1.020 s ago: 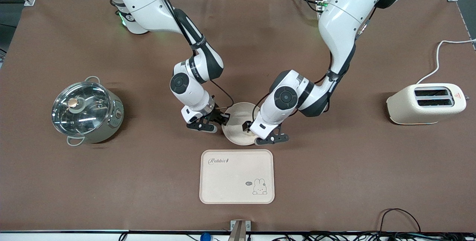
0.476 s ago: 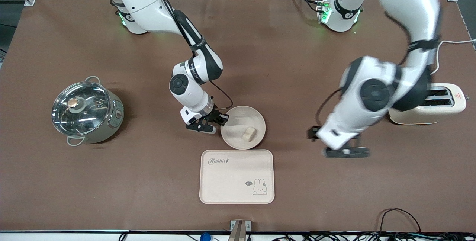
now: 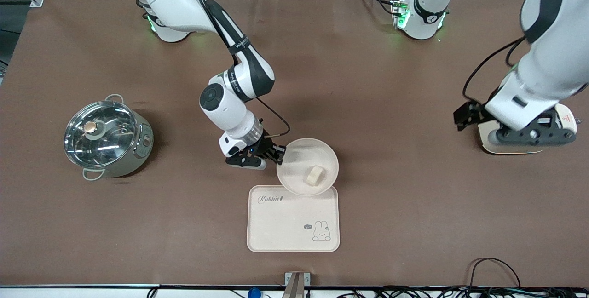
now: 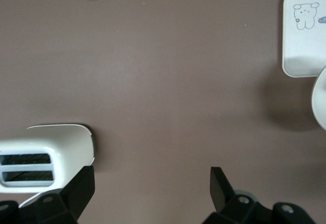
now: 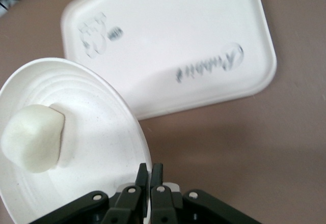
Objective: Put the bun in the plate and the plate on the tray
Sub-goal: 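Carry the plate with the right gripper and lower it onto the tray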
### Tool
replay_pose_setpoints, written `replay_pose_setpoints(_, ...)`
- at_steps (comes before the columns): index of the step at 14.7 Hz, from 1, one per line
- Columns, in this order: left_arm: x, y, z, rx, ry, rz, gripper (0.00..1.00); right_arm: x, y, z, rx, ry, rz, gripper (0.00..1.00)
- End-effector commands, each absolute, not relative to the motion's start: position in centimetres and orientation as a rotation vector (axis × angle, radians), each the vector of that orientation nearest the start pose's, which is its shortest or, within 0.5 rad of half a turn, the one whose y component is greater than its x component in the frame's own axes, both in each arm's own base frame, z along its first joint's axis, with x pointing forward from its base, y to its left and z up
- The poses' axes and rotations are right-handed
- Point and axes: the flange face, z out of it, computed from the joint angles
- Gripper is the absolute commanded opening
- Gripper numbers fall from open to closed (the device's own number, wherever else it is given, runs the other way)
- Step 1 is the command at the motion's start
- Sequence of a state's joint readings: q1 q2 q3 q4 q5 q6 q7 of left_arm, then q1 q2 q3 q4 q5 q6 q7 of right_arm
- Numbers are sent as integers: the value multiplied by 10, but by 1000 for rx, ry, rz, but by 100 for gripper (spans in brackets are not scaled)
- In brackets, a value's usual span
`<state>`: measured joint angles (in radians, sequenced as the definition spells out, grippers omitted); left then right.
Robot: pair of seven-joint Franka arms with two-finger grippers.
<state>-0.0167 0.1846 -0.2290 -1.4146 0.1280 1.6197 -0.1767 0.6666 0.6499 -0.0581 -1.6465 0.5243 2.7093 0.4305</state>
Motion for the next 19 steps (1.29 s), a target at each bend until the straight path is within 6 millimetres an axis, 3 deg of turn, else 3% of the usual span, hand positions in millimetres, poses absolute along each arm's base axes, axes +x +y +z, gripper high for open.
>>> replay_pose_setpoints(1,580,-106,625,-3066,142,-90,100,633,404,283,-2628,299,-296,0)
replay_pose_setpoints(3,574,-95,642,-3068,91,-152,100,664,401,288,-2639,277,-202,0)
replay_pose_setpoints(4,572,-95,645,-3073,86,-158,100,682,389,284,-2646,285,-163,0)
replay_pose_setpoints(6,567,-95,645,-3092,108,-148,100,708,373,268,-2669,203,-164,0)
replay_pose_setpoints(8,563,-91,649,-3159,89,-146,100,724,369,253,-2661,180,-200,0)
replay_pose_setpoints(14,569,-88,645,-3172,101,-132,100,737,344,208,-2705,55,-218,0)
replay_pose_setpoints(17,570,-83,645,-3173,94,-135,100,737,341,200,-2717,-34,-212,0)
replay_pose_setpoints(19,570,-83,645,-3173,94,-135,100,744,323,194,-2720,-9,-211,0)
